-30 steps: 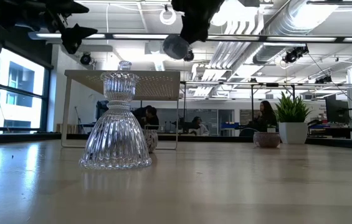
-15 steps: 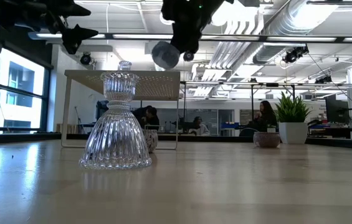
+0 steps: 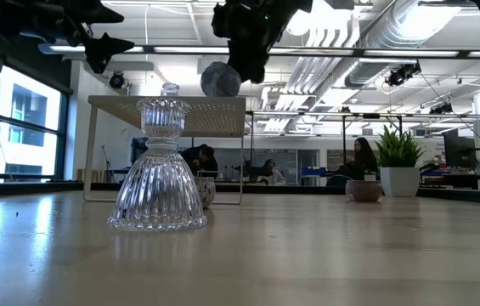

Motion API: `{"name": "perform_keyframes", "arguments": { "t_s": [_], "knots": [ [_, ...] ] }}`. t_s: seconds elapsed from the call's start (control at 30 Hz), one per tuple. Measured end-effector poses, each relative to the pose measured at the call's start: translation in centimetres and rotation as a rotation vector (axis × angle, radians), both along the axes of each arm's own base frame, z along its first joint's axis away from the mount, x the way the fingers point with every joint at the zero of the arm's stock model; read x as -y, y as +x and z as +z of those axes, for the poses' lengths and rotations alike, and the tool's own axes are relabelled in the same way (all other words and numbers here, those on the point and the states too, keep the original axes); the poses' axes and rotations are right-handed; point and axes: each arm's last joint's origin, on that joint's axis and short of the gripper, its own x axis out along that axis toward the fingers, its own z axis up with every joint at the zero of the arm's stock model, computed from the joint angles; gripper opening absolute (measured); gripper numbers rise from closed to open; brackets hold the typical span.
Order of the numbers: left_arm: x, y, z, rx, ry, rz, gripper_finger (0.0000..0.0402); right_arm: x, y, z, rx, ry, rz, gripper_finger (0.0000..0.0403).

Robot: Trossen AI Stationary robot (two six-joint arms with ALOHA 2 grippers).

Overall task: Pick & Place candle stick holders
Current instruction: Put the blue candle on the shelf

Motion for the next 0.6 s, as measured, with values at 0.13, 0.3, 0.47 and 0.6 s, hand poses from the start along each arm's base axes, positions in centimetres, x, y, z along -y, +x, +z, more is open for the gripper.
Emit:
{"name": "perform_keyframes", "arguments": {
  "t_s": [0.13,0.3,0.47,0.6],
  "knots": [
    [0.01,-0.01,-0.06,-0.005,0.000,-0.001,0.0253,0.04,0.16,-0.06,0.007,-0.005,-0.001,0.0000],
    [0.03,-0.03,-0.25,-0.018,-0.010,-0.001,0.0253,0.16,0.38,0.30,0.032,-0.029,-0.010,0.0000],
    [0.04,-0.04,-0.32,-0.023,-0.016,-0.001,0.0253,0.29,0.29,0.38,0.020,-0.069,-0.024,0.0000],
    [0.04,-0.04,-0.32,-0.023,-0.011,-0.002,0.0253,0.36,0.16,0.31,0.004,-0.077,-0.029,0.0000]
  ]
}}
